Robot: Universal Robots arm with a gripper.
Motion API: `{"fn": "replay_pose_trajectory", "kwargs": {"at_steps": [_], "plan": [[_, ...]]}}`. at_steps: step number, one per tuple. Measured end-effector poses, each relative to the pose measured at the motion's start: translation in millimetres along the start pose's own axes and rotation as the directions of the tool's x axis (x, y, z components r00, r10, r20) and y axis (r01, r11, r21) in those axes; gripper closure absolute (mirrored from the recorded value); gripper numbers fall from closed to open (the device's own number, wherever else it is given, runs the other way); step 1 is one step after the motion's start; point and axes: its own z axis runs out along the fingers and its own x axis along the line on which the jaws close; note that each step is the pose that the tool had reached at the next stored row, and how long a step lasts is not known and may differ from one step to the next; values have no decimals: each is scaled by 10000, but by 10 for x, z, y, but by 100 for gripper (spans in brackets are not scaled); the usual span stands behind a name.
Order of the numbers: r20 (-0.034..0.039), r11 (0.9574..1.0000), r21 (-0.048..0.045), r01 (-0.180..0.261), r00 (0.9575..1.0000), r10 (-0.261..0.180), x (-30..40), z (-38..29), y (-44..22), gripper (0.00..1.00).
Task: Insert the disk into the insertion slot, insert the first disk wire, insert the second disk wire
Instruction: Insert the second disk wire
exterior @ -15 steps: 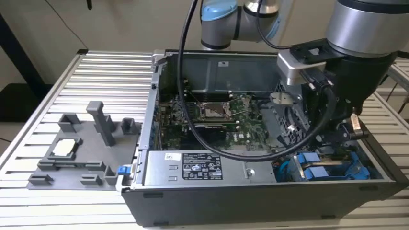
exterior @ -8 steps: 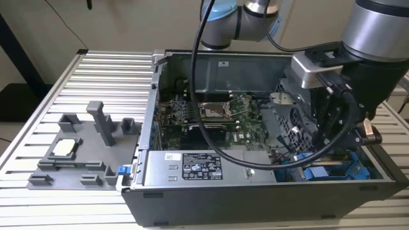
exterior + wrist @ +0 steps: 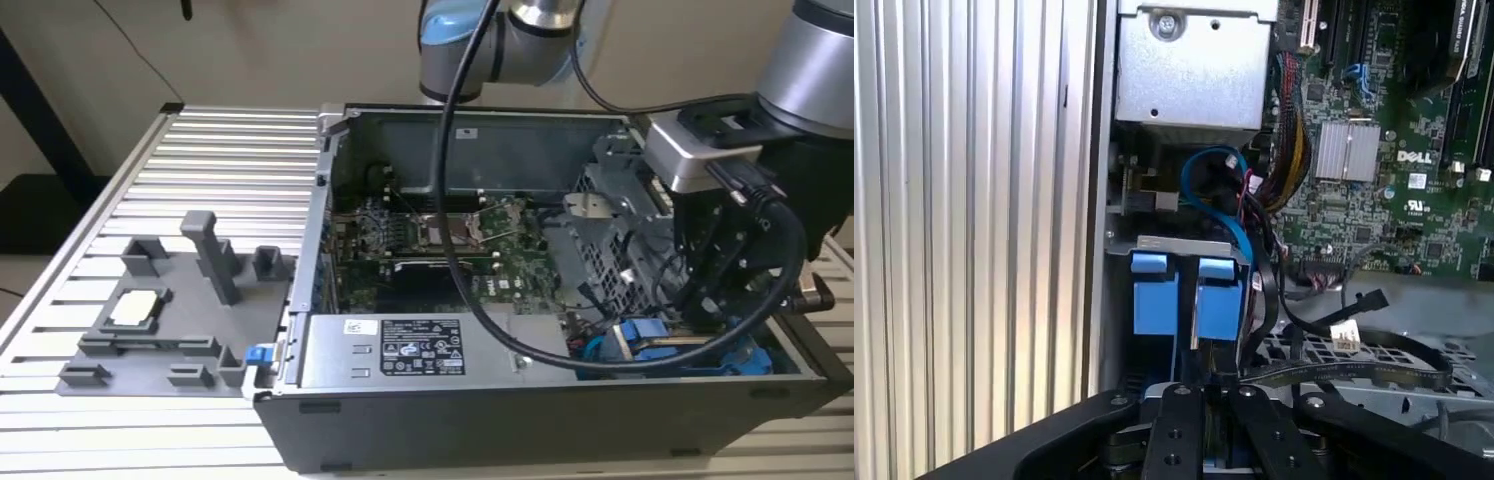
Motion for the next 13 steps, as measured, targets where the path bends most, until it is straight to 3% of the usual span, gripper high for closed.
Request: {"fn": "replay_pose_trajectory", "kwargs": {"at_steps": [5, 8, 13], "plan": [[18, 10000, -62, 1, 10000, 0, 16, 18, -77, 84], [222, 9999, -53, -115, 9997, 116, 16, 30, -78, 84], [491, 9976, -68, -689, 9964, 692, 15, 49, -77, 84]]}}
